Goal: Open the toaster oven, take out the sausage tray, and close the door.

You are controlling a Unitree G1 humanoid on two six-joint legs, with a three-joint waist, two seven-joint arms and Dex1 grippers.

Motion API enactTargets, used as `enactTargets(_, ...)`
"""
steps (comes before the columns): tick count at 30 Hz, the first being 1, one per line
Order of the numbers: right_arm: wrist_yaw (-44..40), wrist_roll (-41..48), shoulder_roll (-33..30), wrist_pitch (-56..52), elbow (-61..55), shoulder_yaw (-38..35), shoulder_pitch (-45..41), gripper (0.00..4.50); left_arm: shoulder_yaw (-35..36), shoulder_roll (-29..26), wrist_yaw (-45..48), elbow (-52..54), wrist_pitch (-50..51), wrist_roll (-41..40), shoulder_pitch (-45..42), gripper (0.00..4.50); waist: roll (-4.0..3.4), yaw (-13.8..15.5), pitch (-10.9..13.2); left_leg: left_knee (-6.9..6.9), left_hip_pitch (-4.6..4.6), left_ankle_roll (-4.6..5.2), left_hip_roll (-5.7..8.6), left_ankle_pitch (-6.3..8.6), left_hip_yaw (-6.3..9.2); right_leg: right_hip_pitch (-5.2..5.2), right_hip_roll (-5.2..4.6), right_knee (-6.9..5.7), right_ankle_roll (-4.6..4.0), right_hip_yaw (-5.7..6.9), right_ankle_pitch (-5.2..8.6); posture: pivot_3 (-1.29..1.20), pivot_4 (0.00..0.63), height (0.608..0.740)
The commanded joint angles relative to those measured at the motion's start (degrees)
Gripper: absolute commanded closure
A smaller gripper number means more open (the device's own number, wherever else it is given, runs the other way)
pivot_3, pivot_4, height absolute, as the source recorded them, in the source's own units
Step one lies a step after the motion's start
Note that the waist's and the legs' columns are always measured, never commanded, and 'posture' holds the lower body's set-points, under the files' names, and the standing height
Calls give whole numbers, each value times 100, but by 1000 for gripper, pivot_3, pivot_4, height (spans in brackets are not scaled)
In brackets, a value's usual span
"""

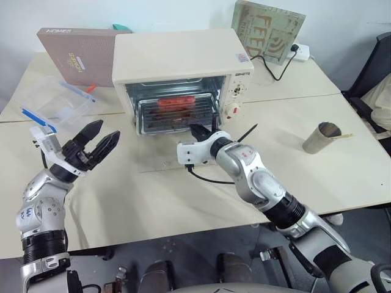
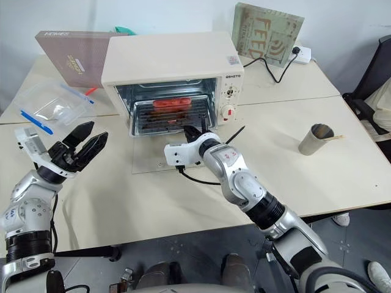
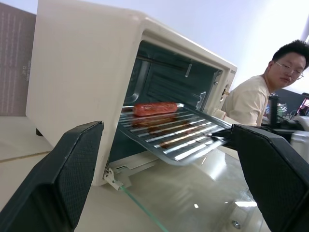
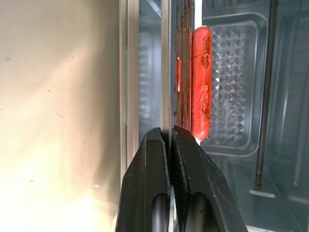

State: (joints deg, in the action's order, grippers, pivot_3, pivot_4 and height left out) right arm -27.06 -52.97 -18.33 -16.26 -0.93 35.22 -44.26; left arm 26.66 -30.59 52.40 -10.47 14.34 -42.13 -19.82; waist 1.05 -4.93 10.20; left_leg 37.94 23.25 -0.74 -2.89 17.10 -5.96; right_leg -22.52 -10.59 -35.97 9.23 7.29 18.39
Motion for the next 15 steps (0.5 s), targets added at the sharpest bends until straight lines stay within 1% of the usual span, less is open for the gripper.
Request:
enactTargets(1,254,-243,3,205,-377,-81,68,4482,40,-138,144,-80,-124,42,-118,0,0,7,0,0,0,0,0,0,0,0,0,0,0,0,0,0,150,740)
enactTargets(6,196,-406,-60,289,-727,-91,399,4482,7,-169,245,-210,-125,68,-166,0,1,17,0,1,0,0,0,0,1,1,0,0,0,0,0,0,150,740)
enactTargets(15,-184,-553,-64,244,-1470,-226,858,4482,6,-234,365,-279,-52,54,-167,0,1,23,-1,3,0,0,0,0,0,1,0,0,0,0,0,0,150,740)
